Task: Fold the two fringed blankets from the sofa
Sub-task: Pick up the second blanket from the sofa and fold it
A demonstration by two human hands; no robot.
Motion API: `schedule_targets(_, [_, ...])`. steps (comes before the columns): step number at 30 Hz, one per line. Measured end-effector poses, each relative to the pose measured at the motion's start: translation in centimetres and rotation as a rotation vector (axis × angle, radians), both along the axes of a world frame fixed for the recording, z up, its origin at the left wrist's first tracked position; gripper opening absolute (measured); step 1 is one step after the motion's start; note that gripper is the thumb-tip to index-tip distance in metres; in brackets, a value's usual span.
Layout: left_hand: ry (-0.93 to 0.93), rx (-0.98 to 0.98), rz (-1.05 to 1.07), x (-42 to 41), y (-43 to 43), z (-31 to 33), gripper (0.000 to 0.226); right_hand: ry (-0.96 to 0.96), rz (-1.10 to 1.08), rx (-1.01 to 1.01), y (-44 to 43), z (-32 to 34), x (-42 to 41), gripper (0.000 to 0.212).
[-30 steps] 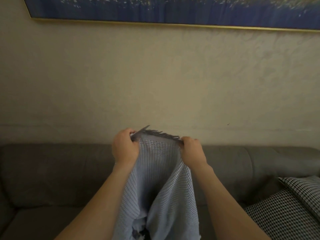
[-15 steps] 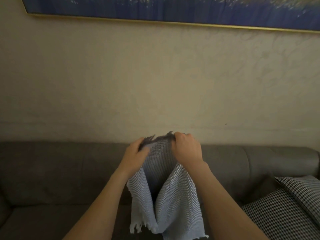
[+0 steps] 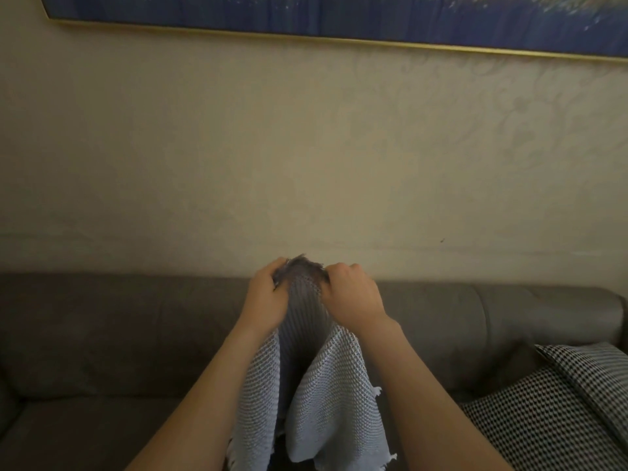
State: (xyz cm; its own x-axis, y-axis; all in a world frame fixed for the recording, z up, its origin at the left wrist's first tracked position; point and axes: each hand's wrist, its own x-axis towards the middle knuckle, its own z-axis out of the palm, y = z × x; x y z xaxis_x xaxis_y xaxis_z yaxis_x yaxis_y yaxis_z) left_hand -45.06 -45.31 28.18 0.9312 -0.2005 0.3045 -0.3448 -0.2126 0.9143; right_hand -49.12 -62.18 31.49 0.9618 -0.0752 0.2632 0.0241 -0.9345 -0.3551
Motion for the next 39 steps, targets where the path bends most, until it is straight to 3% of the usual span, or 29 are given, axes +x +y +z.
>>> schedule_targets(4, [0.125, -0.039, -0.136, -0.8, 0.2, 1.0, 0.023, -0.039, 0.04, 0.09, -0.4, 0.0, 0.3, 0.054])
schedule_targets(7, [0.161, 0.01, -0.182, -1.1, 0.4, 1.6, 0.005, -0.033, 0.105, 0.192, -1.0, -0.2, 0.6, 0.053])
schedule_targets(10, [0.146, 0.07, -0.171, -0.7, 0.3, 2.3, 0.006, -0.062, 0.167, 0.38, -1.4, -0.9, 0.6, 0.05])
schedule_targets(14, [-0.023, 0.191, -0.088, 0.7, 0.3, 3.3, 0.006, 0.086, 0.311, 0.784, -2.7, -2.3, 0.0, 0.048])
schedule_targets(18, [-0.251, 0.264, 0.04, 1.8, 0.4, 5.0, 0.017, 0.294, 0.358, 0.893, -3.5, -3.3, -0.1, 0.026])
schedule_targets(23, [-0.311, 0.263, 0.045, 2.8, 0.7, 6.2, 0.027, 0.373, 0.233, 1.048, -2.4, -2.8, -0.3, 0.056])
schedule_targets(25, [-0.318, 0.241, 0.05, 2.9, 0.9, 6.2, 0.027, 0.362, 0.201, 1.07, -2.0, -2.8, -0.1, 0.059])
schedule_targets(28, [-0.316, 0.194, 0.036, 2.8, 1.3, 5.9, 0.028, 0.389, 0.198, 1.011, -2.0, -3.2, 0.4, 0.034])
schedule_targets(32, [-0.322, 0.16, 0.101, 2.6, 1.8, 5.8, 0.031, 0.4, 0.177, 0.929, -2.2, -3.3, 0.2, 0.023])
schedule_targets(39, [-0.276, 0.061, 0.171, 2.5, 2.1, 5.8, 0.027, 0.474, 0.155, 0.887, -2.7, -5.3, 1.0, 0.034])
